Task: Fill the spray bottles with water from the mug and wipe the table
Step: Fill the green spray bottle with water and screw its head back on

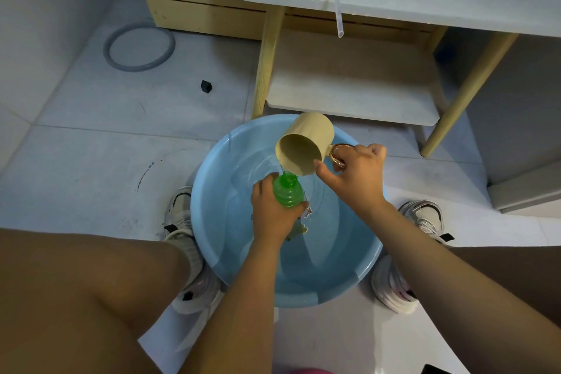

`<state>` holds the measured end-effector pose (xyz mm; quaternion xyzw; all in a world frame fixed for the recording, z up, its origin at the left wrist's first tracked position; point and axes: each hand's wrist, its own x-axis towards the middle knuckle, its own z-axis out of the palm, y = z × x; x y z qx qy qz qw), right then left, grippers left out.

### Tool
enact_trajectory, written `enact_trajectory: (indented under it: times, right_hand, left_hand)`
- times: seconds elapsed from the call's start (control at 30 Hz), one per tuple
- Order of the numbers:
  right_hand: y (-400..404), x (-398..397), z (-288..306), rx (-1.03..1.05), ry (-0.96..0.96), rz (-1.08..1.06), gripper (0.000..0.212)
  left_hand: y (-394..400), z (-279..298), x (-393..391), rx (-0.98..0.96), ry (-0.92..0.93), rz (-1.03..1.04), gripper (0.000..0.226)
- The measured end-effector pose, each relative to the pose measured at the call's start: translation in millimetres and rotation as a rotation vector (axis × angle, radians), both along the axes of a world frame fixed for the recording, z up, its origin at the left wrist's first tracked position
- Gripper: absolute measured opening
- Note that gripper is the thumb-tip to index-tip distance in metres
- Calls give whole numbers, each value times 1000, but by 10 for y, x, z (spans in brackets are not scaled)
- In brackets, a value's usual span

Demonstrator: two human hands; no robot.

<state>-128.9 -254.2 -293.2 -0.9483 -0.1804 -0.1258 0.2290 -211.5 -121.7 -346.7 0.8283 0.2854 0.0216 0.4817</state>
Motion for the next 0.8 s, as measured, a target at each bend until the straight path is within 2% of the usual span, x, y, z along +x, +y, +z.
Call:
enact_trajectory:
  times: [0.27,0.8]
  right_hand:
    - [21,-17,40,9,-62,19,42]
    - [5,-10,-42,-27,-180,18,45]
  left_hand:
    - [6,-10,-3,-2,-4,4,70]
    - [-16,34,2,-38,-20,22,76]
